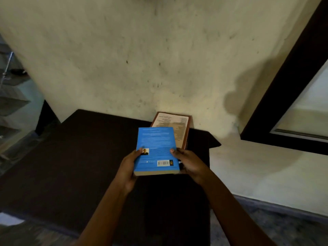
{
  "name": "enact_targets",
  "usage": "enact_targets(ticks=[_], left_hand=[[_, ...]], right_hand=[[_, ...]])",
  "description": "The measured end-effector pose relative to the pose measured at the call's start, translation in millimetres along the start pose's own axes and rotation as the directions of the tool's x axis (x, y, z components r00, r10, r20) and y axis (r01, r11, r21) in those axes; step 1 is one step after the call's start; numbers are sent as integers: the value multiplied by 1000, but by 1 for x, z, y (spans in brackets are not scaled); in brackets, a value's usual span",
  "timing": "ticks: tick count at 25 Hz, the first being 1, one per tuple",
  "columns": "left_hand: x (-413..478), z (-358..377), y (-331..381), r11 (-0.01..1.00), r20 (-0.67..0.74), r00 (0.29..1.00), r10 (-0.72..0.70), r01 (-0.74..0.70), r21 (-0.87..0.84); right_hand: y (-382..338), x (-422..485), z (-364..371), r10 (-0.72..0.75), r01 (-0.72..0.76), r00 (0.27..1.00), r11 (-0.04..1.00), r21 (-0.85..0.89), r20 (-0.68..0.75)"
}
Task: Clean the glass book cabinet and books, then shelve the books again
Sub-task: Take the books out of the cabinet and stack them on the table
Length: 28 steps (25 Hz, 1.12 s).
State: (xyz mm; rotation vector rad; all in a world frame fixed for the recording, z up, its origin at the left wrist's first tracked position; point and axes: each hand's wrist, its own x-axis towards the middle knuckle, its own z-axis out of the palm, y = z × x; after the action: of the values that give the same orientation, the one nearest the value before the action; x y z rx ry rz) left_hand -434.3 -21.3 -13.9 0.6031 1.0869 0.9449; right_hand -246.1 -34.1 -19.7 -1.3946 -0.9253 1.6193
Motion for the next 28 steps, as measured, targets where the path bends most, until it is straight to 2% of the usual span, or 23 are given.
enact_targets(ticks=[3, 6, 8, 11, 13, 14, 17, 19, 20, 22, 24, 26, 28], left_hand=[[26, 9, 4, 991, 9, 999, 41, -42, 129], [40, 7, -4, 958, -92, 984, 155, -127, 257], [42, 4, -13, 949, -152, 974, 170, -120, 292], [44, 2, -23, 889, -129, 967, 220, -145, 434], [42, 3, -25, 835, -95, 957, 273, -187, 517], [41, 6, -24, 815, -66, 952, 297, -217, 538], [42, 27, -13, 837, 30, 953, 301, -279, 470], [48, 48, 1, 900, 88, 971, 222, -239, 365], [53, 56, 5, 911, 99, 973, 208, -230, 343], [62, 60, 9, 910, 27, 967, 253, -248, 334], [68, 52, 8, 935, -32, 967, 254, -236, 266], [75, 42, 3, 974, 29, 983, 181, -183, 135], [83, 42, 6, 992, 48, 992, 117, -119, 43]], right_hand=[[-18, 18, -12, -48, 57, 991, 996, 71, -122], [-38, 57, -18, -20, 62, 974, 982, 180, -227], [-38, 87, -20, 47, -11, 955, 992, 124, -292], [-13, 118, -30, 111, -98, 927, 994, 55, -358], [-8, 122, -32, 59, -64, 916, 998, 0, -397], [-13, 117, -29, -9, -29, 901, 996, -80, -434], [-32, 86, -12, -288, 77, 839, 903, -424, -462], [-34, 58, 4, -449, 149, 814, 774, -616, -369], [-32, 48, 12, -487, 188, 825, 714, -675, -286], [-22, 44, 20, -456, 284, 885, 693, -663, -98], [-13, 51, 18, -404, 305, 914, 736, -604, -30], [-11, 61, 4, -413, 276, 897, 802, -530, -158], [-6, 76, -14, -330, 202, 900, 895, -398, -286]])
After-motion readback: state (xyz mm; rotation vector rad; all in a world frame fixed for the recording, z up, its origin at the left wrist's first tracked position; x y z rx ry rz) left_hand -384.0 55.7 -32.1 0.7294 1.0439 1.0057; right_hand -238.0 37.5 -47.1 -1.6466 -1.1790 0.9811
